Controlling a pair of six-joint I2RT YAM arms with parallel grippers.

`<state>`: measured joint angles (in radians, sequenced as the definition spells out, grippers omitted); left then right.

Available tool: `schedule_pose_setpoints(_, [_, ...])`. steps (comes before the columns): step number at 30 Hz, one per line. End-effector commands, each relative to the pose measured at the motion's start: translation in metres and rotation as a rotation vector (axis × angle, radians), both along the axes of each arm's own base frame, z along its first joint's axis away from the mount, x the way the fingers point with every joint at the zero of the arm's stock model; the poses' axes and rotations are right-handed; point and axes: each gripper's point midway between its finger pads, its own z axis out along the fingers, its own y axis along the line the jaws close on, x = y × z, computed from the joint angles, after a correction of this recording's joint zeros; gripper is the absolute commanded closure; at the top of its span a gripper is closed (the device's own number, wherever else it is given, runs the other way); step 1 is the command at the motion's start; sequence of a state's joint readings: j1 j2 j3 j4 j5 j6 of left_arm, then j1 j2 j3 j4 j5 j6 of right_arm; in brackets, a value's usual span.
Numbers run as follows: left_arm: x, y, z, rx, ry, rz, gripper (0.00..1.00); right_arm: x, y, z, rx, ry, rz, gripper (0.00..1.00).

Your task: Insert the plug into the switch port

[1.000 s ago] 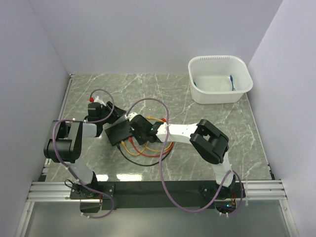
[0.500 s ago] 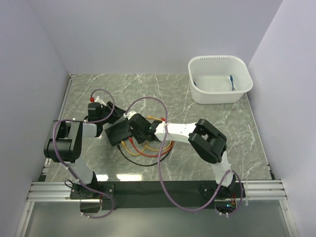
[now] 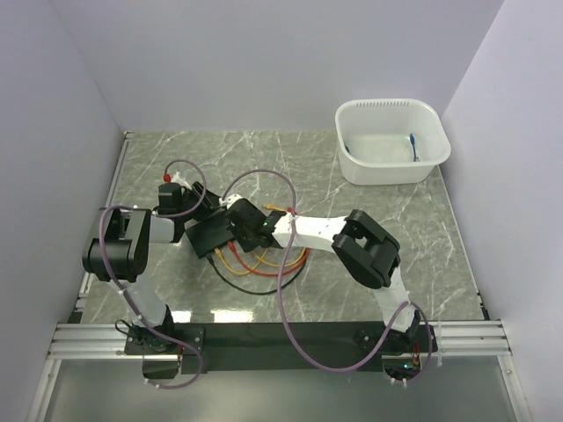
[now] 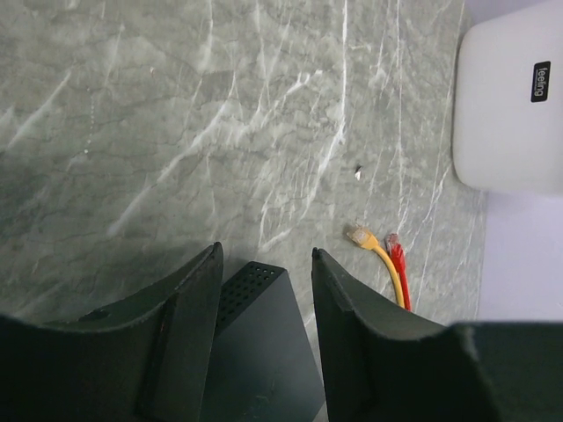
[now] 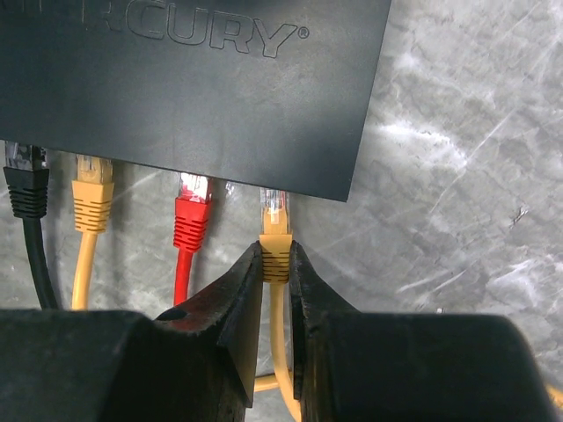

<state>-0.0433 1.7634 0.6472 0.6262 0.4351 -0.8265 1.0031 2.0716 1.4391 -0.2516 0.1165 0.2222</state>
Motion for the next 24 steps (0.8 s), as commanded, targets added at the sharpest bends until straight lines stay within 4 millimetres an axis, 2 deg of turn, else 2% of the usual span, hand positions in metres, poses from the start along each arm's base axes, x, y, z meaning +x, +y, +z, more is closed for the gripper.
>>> schedule_pose_setpoints(1, [0.009, -0.005, 0.011, -0.018, -0.052, -0.035, 0.5, 0.02, 0.017, 0.021, 0.065, -0.049, -0.036, 1.0])
schedule_pose_setpoints(17, [-0.006, -0.016, -0.004, -0.09, -0.005, -0.061, 0.5, 0.036, 0.021, 0.022, 0.094, -0.07, -0.069, 1.0])
schedule_pose_setpoints(24, [-0.013, -0.012, -0.028, -0.034, 0.077, -0.034, 0.51, 0.052, 0.01, 0.025, 0.091, -0.093, -0.091, 1.0])
